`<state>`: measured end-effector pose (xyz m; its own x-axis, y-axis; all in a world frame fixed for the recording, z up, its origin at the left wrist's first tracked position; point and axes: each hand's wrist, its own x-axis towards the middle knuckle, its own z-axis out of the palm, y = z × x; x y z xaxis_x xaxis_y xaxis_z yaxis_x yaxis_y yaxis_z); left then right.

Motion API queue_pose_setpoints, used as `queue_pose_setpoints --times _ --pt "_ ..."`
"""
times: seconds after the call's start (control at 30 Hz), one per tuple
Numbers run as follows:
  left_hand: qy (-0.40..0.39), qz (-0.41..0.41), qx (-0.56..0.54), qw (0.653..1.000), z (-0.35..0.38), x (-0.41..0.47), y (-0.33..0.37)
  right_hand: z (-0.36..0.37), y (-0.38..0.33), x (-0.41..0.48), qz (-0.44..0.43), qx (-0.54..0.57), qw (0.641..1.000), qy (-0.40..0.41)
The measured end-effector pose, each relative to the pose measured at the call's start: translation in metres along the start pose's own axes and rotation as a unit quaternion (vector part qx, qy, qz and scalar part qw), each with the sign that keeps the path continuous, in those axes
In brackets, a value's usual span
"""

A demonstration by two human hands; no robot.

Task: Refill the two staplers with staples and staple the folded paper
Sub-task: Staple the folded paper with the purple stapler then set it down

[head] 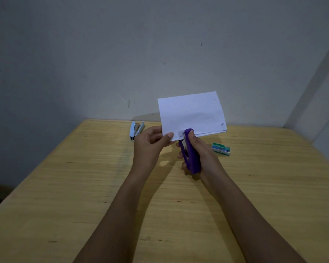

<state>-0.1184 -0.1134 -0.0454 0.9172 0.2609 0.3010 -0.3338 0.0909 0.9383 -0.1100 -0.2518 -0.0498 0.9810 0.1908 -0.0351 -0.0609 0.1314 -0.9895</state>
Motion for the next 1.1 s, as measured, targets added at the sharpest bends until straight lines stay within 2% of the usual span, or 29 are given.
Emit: queue_pose_setpoints --times 0.5,0.83,1.1 --pt "0.037 0.013 -0.001 0.999 -0.008 0.005 -0.004 -0.024 -0.008 0.004 0.001 0.072 0.991 0.110" --pt "0.068 0.017 -0.023 0.997 -0.011 0.008 -0.006 -0.025 -0.006 0.005 -0.009 0.047 0.994 0.096" --pt "0.090 0.009 -0.031 0.995 -0.014 0.011 -0.009 -0.021 -0.007 0.005 -0.017 0.112 0.992 0.062"
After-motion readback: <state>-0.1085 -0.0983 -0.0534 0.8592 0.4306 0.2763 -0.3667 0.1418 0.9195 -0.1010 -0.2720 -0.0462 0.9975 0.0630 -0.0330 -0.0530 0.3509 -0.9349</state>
